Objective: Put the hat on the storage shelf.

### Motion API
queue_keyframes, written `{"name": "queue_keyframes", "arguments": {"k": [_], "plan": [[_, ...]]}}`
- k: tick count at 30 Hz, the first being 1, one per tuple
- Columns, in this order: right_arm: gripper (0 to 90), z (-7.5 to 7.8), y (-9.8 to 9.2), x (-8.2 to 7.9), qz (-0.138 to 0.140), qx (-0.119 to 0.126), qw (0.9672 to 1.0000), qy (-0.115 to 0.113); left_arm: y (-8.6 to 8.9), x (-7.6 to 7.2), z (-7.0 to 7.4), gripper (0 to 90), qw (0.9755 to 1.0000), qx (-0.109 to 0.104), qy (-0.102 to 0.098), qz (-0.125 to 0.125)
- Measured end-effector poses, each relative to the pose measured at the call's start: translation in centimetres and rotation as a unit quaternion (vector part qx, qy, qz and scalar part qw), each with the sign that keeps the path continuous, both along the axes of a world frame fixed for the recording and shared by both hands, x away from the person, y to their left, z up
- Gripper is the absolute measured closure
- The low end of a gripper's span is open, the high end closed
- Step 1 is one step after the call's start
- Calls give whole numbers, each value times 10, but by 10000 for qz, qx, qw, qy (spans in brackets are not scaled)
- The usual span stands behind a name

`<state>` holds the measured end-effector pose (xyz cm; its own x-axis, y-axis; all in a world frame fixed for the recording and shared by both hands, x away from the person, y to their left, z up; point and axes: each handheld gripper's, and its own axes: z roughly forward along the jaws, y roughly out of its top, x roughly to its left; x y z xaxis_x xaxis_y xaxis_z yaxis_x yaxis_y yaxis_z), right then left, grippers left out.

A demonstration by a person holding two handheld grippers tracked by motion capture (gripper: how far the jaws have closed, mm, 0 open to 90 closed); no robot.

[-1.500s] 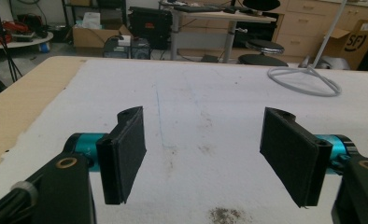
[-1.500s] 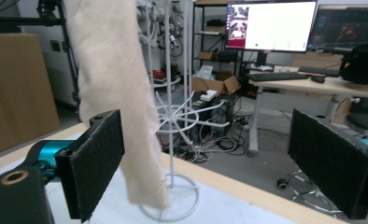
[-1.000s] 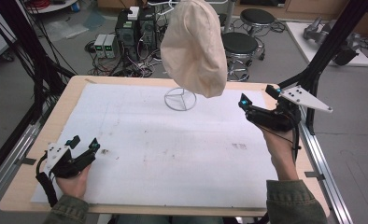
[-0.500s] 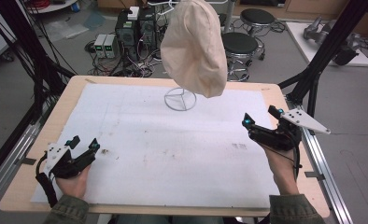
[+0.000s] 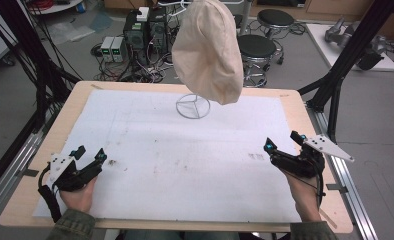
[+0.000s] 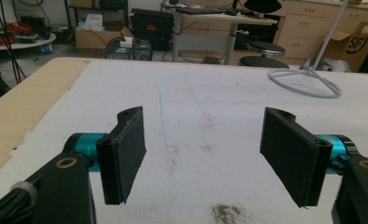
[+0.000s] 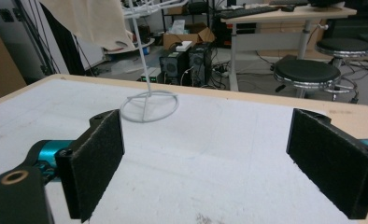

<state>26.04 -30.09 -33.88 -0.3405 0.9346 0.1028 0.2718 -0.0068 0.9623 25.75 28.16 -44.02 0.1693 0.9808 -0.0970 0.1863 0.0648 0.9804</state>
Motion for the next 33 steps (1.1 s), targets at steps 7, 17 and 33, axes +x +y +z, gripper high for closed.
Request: {"name": "queue_keyframes", "arguments": {"k": [7, 17, 33], "plan": [[102, -16, -4, -7, 13, -35, 9999, 151, 0, 0, 0, 310, 10000, 0, -3, 1], [102, -40, 0, -10, 58, 21, 9997, 243, 0, 0, 0, 310, 10000, -30, -11, 3], [102, -70, 0, -15, -102, 59, 9997, 232, 0, 0, 0, 311, 10000, 7, 2, -6]]}}
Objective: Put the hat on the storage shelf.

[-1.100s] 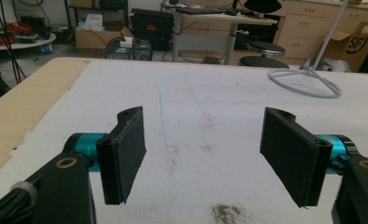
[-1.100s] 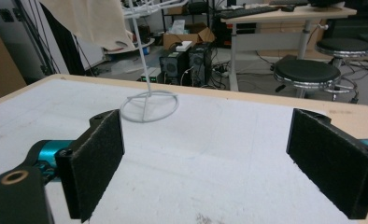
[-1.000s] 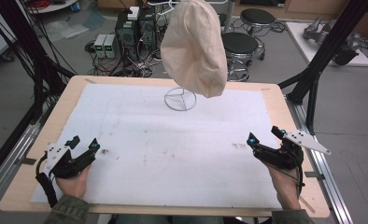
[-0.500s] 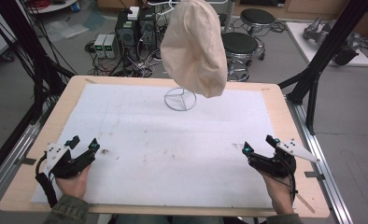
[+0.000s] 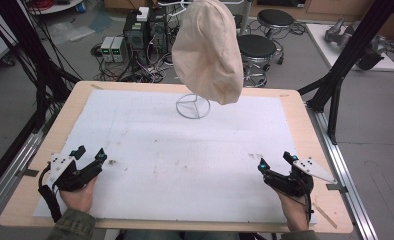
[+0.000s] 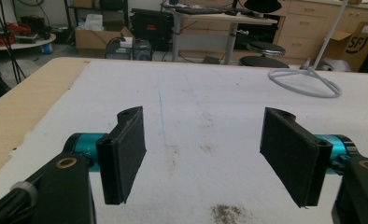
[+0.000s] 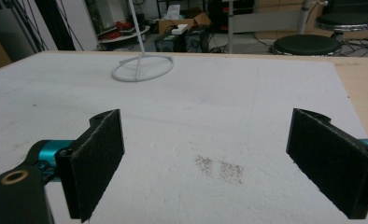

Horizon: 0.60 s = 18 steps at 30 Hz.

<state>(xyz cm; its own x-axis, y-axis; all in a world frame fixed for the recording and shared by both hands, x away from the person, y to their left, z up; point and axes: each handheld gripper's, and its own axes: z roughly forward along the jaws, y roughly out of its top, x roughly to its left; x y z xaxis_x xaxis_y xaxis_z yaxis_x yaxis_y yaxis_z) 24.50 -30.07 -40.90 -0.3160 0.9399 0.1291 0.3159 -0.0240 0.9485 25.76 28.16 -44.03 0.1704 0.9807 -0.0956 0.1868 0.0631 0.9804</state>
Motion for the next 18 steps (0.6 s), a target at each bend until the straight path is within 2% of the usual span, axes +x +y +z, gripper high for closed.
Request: {"name": "queue_keyframes", "arguments": {"k": [10, 18], "plan": [[102, -12, -1, 0, -117, -62, 9999, -53, 0, 0, 0, 310, 10000, -6, 12, -7], [102, -17, 0, 2, -86, -68, 9999, -56, 0, 0, -1, 311, 10000, -15, 17, 2]]}}
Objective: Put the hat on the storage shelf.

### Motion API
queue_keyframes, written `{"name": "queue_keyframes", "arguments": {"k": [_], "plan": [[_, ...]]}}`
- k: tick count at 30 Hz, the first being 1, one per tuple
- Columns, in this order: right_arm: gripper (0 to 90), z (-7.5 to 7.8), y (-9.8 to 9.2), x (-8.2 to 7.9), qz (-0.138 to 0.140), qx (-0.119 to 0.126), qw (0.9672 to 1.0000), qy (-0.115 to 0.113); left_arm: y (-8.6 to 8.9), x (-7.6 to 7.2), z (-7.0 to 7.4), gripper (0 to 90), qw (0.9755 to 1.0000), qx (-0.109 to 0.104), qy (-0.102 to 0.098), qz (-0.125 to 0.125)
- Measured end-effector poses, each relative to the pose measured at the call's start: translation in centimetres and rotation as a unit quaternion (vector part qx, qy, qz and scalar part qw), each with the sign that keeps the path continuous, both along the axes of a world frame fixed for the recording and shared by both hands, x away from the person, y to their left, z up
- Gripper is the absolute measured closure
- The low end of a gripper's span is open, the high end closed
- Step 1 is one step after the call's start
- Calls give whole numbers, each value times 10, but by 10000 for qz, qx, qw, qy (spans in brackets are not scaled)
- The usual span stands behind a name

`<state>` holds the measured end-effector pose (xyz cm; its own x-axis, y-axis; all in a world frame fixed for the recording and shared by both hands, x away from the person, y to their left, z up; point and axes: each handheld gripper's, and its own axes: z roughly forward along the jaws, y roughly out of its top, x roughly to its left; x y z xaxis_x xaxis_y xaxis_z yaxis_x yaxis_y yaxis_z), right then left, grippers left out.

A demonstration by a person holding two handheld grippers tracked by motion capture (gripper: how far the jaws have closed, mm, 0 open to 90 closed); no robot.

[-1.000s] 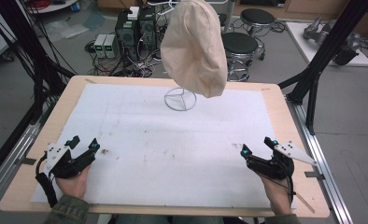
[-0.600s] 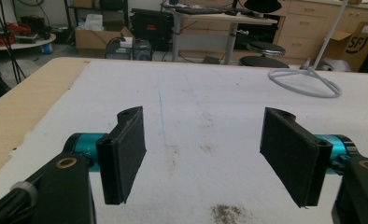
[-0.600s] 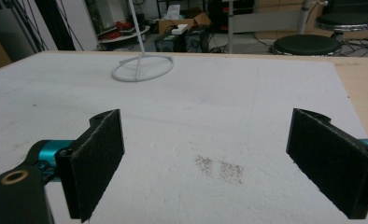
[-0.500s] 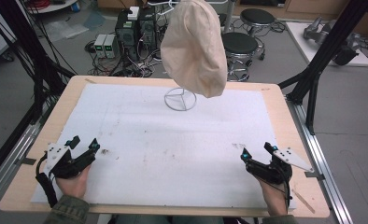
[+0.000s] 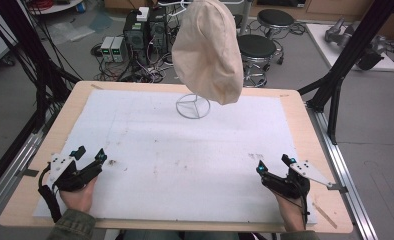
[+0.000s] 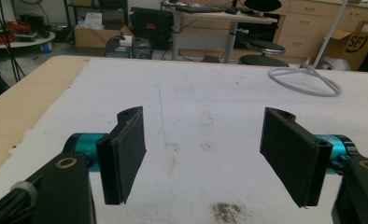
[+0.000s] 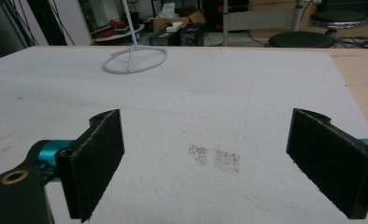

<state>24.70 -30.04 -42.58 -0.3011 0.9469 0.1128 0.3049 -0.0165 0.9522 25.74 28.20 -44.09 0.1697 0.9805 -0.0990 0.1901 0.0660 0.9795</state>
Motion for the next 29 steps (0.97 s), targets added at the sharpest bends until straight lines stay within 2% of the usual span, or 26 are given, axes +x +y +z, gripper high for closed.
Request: {"name": "queue_keyframes", "arguments": {"k": [7, 29], "plan": [[102, 2, 1, -2, -10, 92, 10000, -29, -1, 0, 0, 310, 10000, -3, -11, -9], [102, -2, -1, -2, -43, 74, 10000, -19, 0, 1, 0, 310, 10000, -2, 7, -29]]}}
